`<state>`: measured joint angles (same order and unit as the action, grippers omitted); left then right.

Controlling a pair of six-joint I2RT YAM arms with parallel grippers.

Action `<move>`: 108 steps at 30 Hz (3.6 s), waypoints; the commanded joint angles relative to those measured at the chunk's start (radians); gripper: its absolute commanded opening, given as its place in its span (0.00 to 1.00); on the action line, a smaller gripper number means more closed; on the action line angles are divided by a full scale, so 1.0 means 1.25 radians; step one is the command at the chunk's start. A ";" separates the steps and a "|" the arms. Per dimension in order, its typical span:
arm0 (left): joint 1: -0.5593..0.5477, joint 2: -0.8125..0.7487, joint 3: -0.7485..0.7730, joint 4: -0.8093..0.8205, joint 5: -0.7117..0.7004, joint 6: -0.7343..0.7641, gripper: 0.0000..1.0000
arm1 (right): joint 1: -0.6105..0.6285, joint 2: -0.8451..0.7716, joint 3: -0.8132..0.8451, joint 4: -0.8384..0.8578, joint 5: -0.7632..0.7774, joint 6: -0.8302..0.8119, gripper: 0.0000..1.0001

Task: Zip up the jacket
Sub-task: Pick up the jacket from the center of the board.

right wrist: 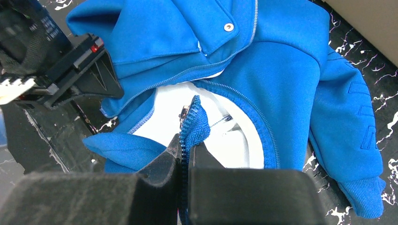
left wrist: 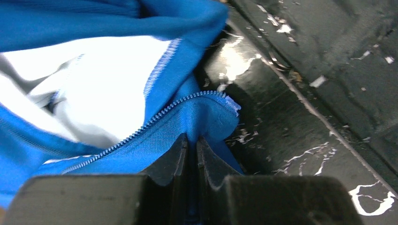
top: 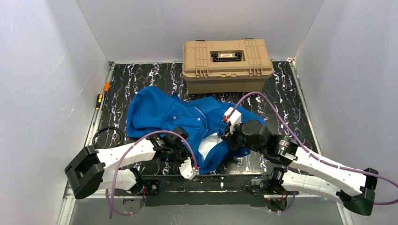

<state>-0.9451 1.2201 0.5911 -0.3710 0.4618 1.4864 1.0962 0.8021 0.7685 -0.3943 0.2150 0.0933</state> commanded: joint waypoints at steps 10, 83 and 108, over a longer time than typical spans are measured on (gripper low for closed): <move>-0.003 -0.179 0.199 -0.195 -0.009 -0.316 0.07 | 0.002 -0.012 0.005 0.017 0.002 -0.004 0.01; -0.004 -0.180 0.214 0.434 -0.408 -0.264 0.00 | -0.296 0.120 0.006 0.526 -0.520 0.188 0.01; -0.022 -0.135 0.350 -0.096 -0.238 -0.464 0.00 | -0.208 0.195 0.087 0.399 -0.145 0.118 0.01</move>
<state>-0.9684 1.0210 0.9573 -0.3508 0.1612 1.0756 0.7647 1.0397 0.7784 0.1383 -0.1612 0.3023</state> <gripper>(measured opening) 0.053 0.077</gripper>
